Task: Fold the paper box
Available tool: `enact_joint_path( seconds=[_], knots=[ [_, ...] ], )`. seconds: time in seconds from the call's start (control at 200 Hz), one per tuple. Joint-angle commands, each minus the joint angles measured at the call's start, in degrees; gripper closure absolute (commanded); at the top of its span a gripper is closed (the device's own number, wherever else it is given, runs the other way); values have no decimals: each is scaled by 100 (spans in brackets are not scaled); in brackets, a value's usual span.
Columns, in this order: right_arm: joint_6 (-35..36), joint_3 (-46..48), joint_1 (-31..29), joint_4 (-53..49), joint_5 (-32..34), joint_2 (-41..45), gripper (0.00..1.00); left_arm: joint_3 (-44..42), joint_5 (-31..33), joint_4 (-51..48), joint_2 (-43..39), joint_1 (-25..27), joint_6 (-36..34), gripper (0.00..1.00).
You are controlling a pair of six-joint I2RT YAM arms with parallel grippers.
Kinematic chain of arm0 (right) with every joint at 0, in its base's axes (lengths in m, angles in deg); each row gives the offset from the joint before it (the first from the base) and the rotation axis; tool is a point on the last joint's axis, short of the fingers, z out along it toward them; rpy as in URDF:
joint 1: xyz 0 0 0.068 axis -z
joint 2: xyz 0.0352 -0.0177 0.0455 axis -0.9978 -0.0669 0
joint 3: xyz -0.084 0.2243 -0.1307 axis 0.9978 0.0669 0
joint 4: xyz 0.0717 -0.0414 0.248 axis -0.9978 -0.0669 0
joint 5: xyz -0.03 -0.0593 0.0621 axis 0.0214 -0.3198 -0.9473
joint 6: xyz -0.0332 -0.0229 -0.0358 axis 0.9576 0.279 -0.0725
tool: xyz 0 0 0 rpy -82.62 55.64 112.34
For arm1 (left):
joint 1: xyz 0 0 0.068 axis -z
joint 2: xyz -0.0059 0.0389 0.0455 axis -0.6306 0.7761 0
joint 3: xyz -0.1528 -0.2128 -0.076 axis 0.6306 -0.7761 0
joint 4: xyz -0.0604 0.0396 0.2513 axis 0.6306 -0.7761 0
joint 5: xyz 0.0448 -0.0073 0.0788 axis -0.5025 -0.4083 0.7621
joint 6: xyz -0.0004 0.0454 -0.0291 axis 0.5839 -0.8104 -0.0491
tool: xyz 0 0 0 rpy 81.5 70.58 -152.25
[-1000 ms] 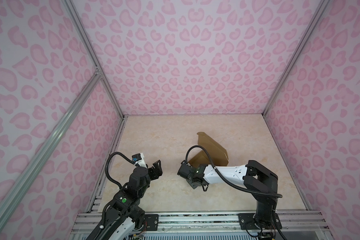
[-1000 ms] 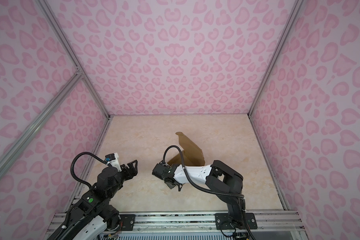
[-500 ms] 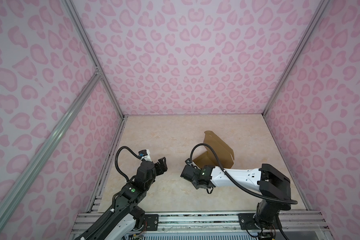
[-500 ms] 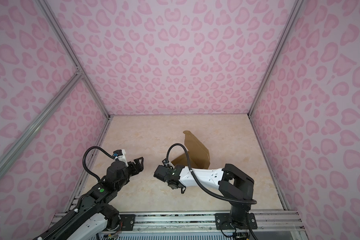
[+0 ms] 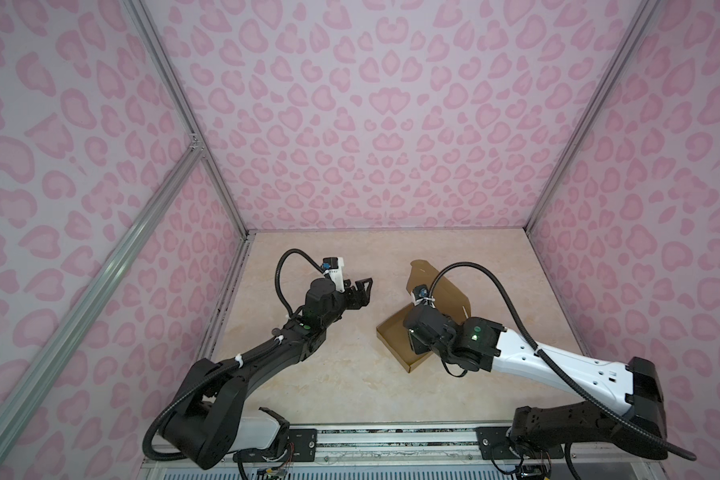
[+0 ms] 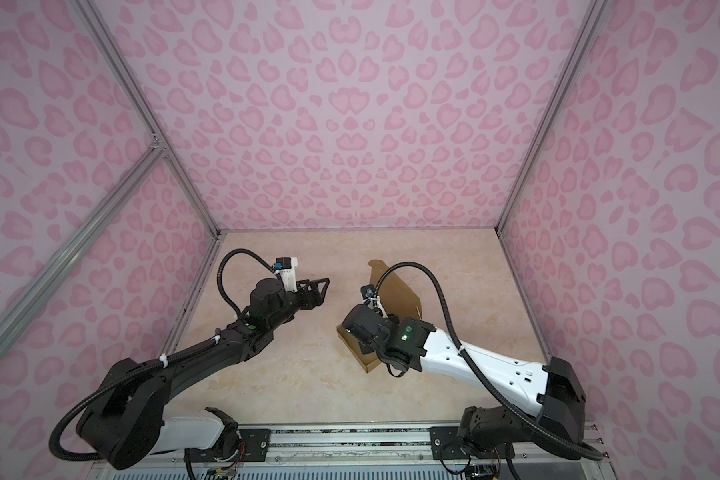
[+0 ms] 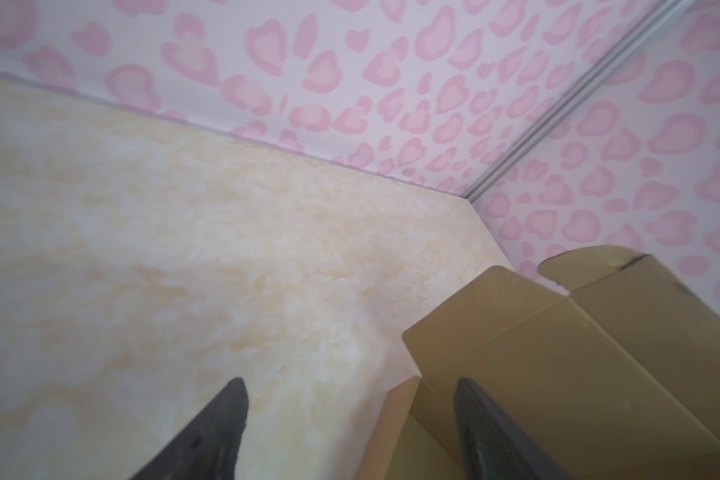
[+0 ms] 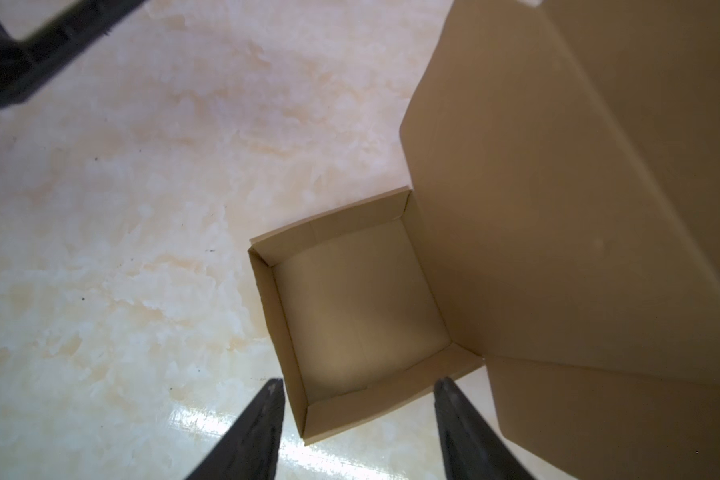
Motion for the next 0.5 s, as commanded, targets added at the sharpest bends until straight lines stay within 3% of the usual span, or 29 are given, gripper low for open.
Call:
enact_joint_path(
  seconds=[0.0, 0.16, 0.165, 0.18, 0.255, 0.39, 0.495],
  knots=[
    [-139, 70, 108, -261, 420, 521, 33, 589, -1446, 941, 664, 60, -767, 20],
    [-103, 16, 249, -578, 639, 1253, 20, 1281, -3116, 858, 1305, 104, -1597, 19],
    [-97, 9, 256, -582, 646, 1274, 20, 1287, -3143, 855, 1316, 105, -1653, 19],
    [-91, 11, 275, -606, 661, 1354, 16, 1307, -3275, 847, 1341, 119, -1766, 1],
    [-69, -27, 384, -712, 669, 1598, 12, 1219, -3704, 812, 1343, 176, -2502, 3],
    [37, -60, 690, -739, 425, 1965, 10, 1095, -3948, 613, 1545, 161, -3535, 3],
    [144, -24, 949, -588, 99, 2246, 10, 1240, -3970, 465, 1822, 83, -3800, 3]
  ],
)
